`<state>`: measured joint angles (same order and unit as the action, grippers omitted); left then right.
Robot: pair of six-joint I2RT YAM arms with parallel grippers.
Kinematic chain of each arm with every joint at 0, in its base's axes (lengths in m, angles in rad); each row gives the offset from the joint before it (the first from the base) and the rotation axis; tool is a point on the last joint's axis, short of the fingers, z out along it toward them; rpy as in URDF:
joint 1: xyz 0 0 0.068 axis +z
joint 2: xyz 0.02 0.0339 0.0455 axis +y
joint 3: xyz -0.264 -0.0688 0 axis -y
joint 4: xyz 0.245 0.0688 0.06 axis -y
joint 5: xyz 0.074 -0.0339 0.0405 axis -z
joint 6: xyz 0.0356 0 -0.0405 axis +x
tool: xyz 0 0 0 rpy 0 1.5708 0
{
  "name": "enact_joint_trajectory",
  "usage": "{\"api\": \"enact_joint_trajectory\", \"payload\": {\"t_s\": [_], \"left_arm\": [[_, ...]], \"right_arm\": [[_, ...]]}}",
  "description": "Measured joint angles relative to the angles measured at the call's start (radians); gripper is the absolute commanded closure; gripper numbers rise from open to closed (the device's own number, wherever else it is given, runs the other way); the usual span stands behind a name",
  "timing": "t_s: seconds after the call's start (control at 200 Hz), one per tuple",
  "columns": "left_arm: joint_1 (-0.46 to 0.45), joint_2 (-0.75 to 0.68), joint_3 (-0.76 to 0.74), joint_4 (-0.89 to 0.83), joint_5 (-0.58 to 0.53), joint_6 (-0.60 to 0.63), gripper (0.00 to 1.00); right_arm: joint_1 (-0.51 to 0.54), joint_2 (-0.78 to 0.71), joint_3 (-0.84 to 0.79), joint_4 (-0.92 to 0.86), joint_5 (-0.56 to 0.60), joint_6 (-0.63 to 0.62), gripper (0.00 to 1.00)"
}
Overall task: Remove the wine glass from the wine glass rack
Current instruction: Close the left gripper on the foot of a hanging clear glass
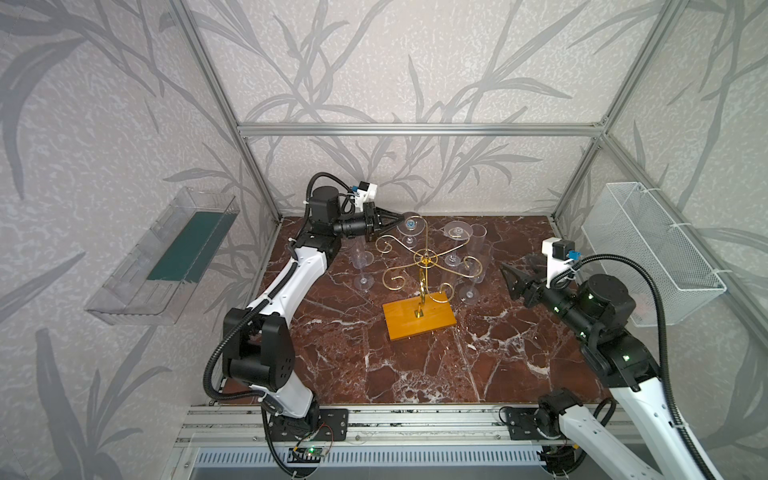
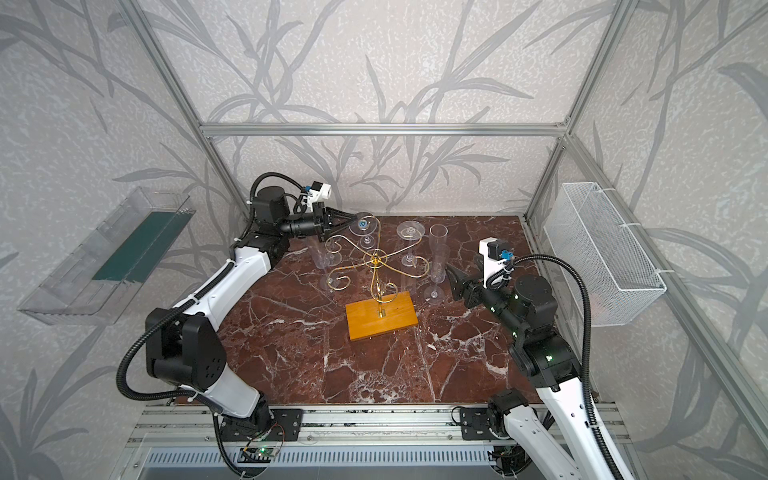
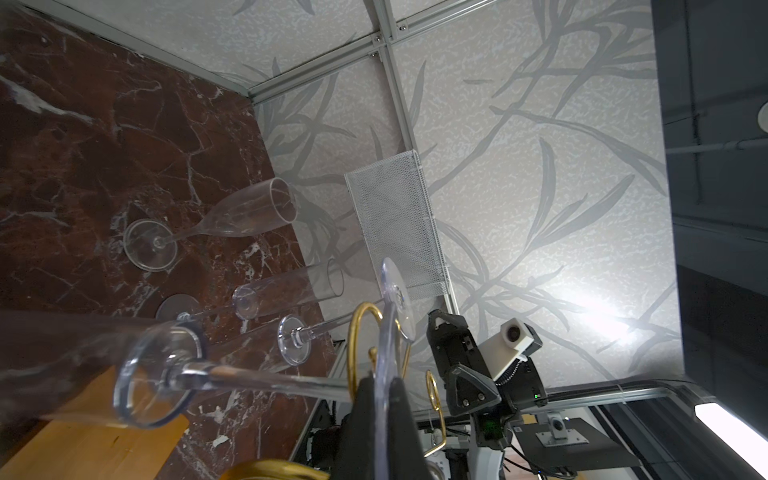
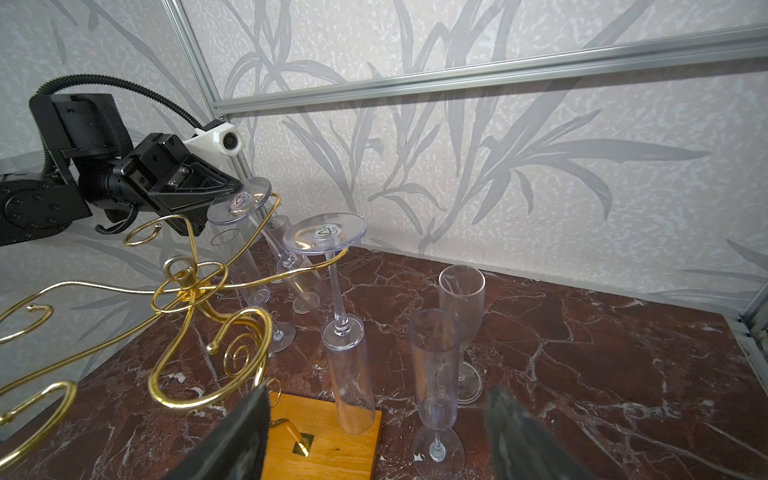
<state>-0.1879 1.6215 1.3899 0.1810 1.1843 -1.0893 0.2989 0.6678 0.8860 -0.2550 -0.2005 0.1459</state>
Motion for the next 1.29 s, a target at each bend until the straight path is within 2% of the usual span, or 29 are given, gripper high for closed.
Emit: {"api": "enact_joint_trajectory", "payload": {"t_s": [0.455,1.295], "left_arm": [[0.001,0.000,0.018,0.006,-0.016,-0.056,1.00],[-0.037,0.037,0.170,-0.135,-0.058,-0.004,1.00]], "right_arm": [[0.000,0.000,0.000,0.000,0.000,0.000,0.20],[0.000,-0.011,0.000,-0.001,0.000,0.000,0.20]]}}
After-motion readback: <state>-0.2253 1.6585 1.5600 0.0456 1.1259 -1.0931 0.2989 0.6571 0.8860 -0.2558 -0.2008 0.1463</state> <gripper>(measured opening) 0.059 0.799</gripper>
